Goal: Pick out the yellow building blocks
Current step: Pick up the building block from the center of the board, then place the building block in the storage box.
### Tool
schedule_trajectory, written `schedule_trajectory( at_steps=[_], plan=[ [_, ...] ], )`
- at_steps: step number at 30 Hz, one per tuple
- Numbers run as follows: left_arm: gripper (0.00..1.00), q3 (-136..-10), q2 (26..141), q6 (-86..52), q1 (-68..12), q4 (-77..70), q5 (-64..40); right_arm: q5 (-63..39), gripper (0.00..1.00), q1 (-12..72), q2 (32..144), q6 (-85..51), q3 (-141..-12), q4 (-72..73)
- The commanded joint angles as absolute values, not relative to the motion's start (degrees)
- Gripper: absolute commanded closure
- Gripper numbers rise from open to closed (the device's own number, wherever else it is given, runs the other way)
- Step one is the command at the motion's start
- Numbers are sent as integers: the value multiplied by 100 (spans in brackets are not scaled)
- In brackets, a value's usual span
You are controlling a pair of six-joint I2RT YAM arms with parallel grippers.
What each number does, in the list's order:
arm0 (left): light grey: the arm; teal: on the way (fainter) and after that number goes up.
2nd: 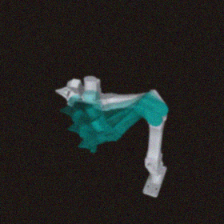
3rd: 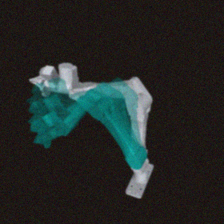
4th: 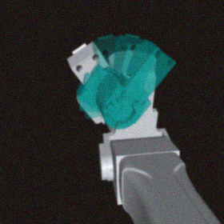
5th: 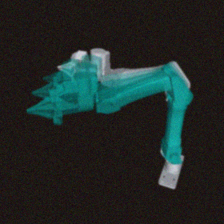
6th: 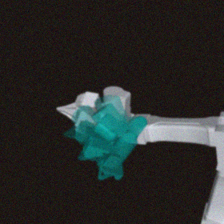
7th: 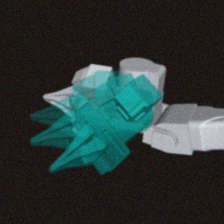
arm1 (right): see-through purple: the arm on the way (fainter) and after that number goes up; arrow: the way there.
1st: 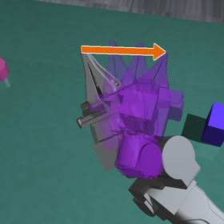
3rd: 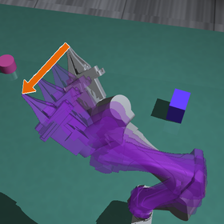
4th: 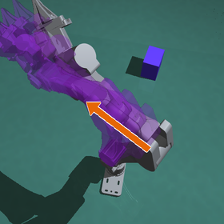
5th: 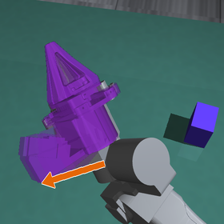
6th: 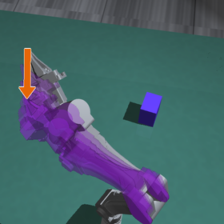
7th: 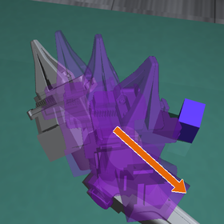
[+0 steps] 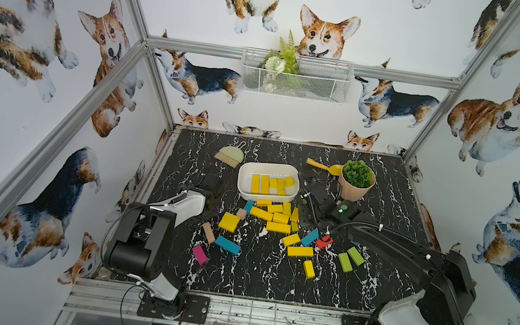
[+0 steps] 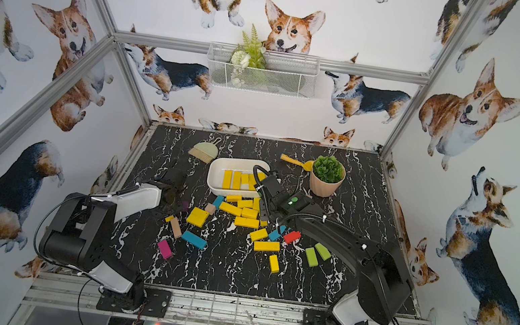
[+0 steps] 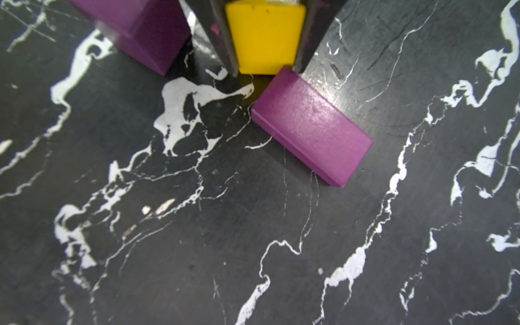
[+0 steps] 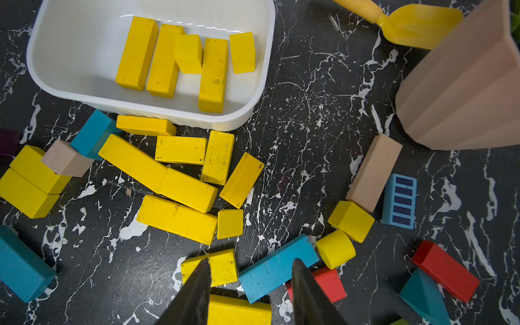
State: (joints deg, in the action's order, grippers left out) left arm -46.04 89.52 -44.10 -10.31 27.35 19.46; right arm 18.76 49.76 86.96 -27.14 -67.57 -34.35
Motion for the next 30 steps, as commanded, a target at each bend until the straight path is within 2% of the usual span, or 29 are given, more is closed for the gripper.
schedule_trajectory(
  at_steps=[1, 6, 14, 21, 30],
  plan=[
    [72, -4657, 8817, -4452, -1020, 2828, 2122, 1874, 51, 4983, 8649, -2804, -6818, -3443],
    [77, -5000, 8358, -4025, -1222, 3128, 2435, 1877, 52, 4983, 8587, -2786, -6811, -3429],
    [78, -6090, 8011, -3114, -1901, 3533, 2596, 1879, 52, 4983, 8473, -2843, -6629, -3343],
    [79, -7512, 9171, -2562, -2451, 3630, 2036, 1838, 52, 4982, 8432, -2934, -6514, -3390],
    [79, -8850, 11016, -2394, -2619, 3387, 1473, 1899, 52, 4983, 8109, -3010, -6314, -3537]
  ],
)
